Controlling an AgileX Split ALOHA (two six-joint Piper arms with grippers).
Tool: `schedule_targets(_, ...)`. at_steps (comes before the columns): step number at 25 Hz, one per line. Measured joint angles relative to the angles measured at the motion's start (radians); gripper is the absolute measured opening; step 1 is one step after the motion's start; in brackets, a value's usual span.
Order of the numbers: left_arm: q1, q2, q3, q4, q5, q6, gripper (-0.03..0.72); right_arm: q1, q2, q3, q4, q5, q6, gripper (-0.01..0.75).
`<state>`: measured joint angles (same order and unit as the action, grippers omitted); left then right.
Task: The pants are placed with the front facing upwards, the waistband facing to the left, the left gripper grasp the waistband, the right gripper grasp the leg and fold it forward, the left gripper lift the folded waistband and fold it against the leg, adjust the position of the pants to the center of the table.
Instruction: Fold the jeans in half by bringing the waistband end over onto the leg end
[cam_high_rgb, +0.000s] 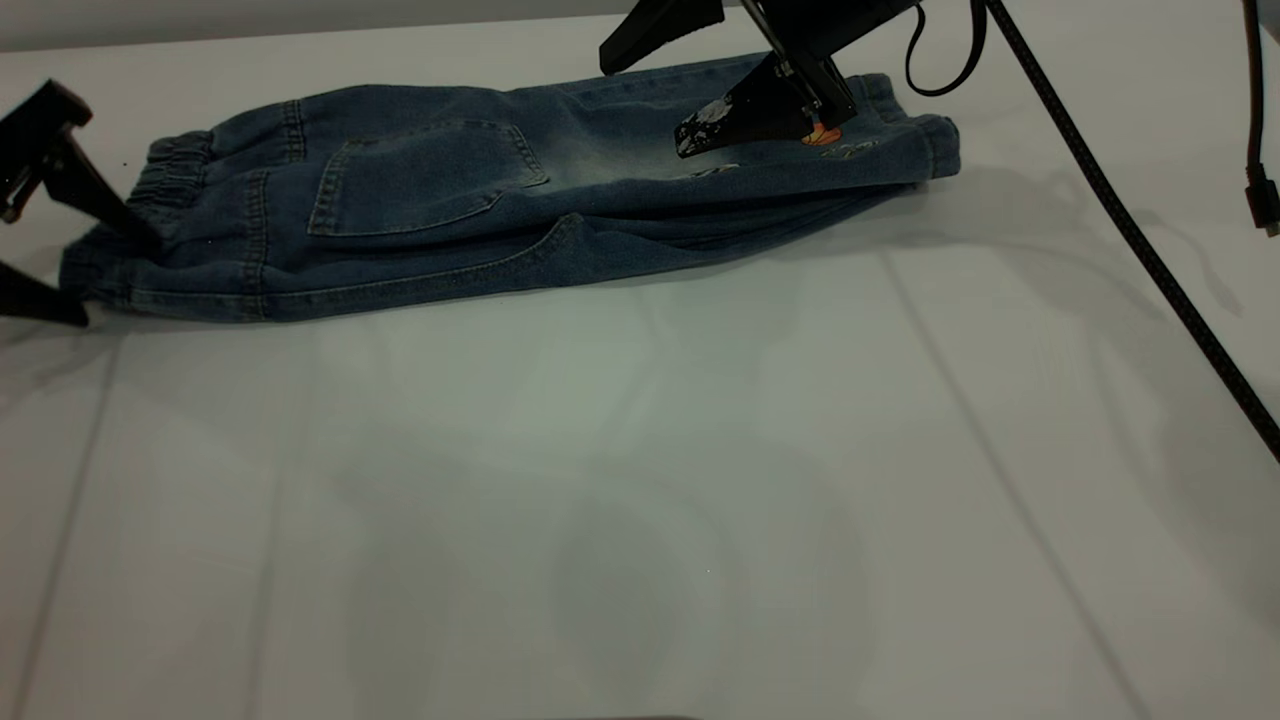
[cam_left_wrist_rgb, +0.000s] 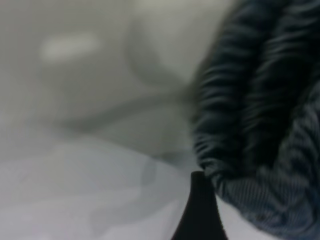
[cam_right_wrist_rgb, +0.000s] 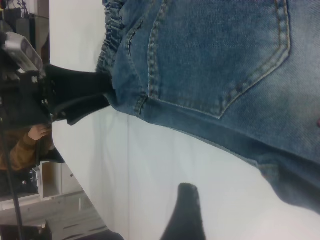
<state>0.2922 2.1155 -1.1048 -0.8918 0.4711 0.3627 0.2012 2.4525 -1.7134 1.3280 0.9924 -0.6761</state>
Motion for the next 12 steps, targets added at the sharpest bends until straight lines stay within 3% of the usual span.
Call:
schedule_targets(7,0.000,0.000,0.000,-0.083,-0.044,0.077,0.512,0.000,0.000,0.000,0.000,0.000,0.000,0.540)
schedule_targets(12,0.000,0.000,0.000,-0.089,-0.053,0.097,0.452,0.000,0.000,0.000,0.000,-0.002,0.000,0.540)
